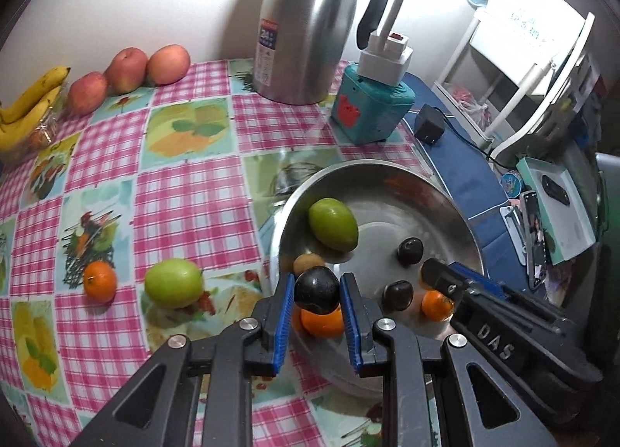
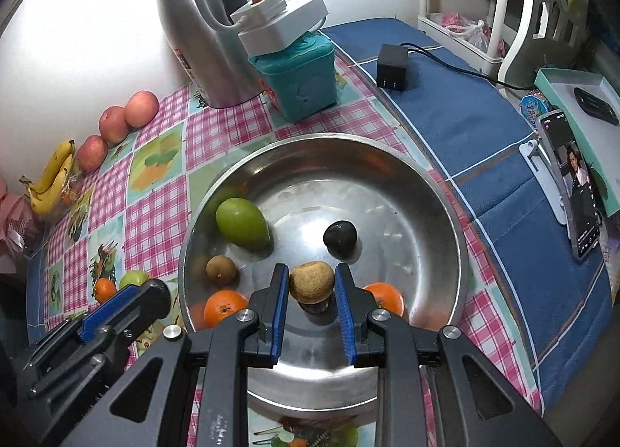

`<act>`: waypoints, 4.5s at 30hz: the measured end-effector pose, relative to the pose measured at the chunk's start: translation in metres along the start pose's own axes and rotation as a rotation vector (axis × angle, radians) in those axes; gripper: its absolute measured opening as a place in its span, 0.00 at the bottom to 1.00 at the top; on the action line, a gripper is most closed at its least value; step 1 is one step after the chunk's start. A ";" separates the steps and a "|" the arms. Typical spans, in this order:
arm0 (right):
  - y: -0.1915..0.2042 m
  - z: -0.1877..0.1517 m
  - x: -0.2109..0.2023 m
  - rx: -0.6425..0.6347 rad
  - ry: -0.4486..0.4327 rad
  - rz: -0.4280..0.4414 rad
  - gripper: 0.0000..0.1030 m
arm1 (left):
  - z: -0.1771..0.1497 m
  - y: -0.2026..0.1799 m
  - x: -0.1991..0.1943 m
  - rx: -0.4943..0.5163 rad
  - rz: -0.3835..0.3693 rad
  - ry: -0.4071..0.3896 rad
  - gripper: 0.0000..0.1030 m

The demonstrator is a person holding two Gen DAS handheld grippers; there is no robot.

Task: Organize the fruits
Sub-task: 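Carry the beige fruit and black plum over the steel bowl, then lower both tools into the bowl and open them to release the fruits, then lift both open tools out of the bowl and move toward the cloth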

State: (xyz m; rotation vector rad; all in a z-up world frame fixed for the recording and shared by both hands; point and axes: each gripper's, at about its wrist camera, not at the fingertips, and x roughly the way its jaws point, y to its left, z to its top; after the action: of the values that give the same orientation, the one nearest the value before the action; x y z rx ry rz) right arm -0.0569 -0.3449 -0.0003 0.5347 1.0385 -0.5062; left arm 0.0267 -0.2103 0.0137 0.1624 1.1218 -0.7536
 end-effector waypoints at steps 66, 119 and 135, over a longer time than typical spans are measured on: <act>-0.004 -0.008 0.018 -0.003 0.045 -0.037 0.27 | -0.010 0.021 0.004 -0.063 0.145 0.054 0.40; 0.022 -0.014 0.026 -0.076 0.016 -0.114 0.97 | -0.017 0.093 0.000 -0.216 0.378 0.074 1.00; 0.021 -0.013 0.025 -0.054 -0.004 -0.089 0.97 | -0.010 0.111 -0.023 -0.205 0.367 -0.020 1.00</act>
State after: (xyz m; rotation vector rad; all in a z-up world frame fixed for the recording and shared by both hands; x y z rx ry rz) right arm -0.0421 -0.3242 -0.0249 0.4408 1.0727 -0.5564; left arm 0.0831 -0.1119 0.0016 0.1804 1.1039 -0.3116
